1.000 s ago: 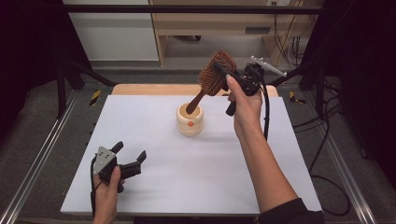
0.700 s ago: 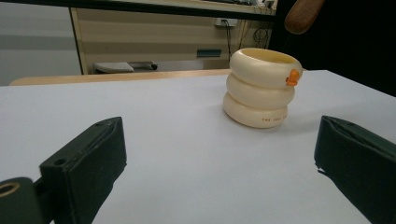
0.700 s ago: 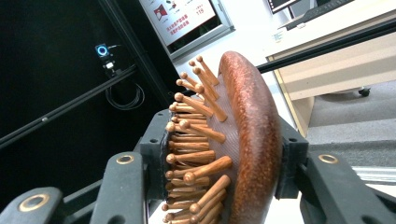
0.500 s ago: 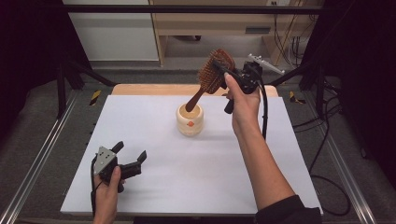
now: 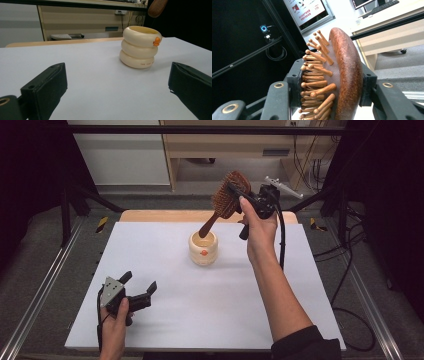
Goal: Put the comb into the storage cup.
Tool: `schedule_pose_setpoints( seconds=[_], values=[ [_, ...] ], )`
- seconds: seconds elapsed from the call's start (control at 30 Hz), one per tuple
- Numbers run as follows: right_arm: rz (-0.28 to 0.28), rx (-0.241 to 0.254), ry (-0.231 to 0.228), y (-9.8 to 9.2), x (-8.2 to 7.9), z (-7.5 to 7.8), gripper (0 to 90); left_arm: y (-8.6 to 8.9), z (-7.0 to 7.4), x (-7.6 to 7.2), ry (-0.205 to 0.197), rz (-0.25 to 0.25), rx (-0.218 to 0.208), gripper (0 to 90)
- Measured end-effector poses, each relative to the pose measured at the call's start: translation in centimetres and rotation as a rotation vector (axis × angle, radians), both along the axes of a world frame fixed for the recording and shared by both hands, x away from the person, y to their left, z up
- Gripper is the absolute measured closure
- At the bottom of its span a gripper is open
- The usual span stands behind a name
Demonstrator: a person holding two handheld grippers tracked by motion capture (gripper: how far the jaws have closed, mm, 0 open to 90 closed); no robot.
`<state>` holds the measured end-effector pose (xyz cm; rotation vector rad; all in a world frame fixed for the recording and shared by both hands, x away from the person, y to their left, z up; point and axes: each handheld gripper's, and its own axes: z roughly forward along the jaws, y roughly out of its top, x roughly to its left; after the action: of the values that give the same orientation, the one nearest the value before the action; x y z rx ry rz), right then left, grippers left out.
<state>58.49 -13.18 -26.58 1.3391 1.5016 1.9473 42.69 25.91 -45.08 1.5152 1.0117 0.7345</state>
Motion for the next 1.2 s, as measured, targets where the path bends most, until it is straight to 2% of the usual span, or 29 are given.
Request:
schedule_pose_setpoints(
  seconds=[0.47,1.2],
  values=[
    [-0.007,-0.018,-0.017,0.32,0.12,-0.16,50.7,0.08,-0.01,0.05,-0.001,0.003,-0.003,2.2],
    [-0.010,-0.055,-0.017,0.66,0.24,-0.41,50.7,0.09,-0.04,0.08,-0.001,-0.004,0.002,2.2]
  ],
)
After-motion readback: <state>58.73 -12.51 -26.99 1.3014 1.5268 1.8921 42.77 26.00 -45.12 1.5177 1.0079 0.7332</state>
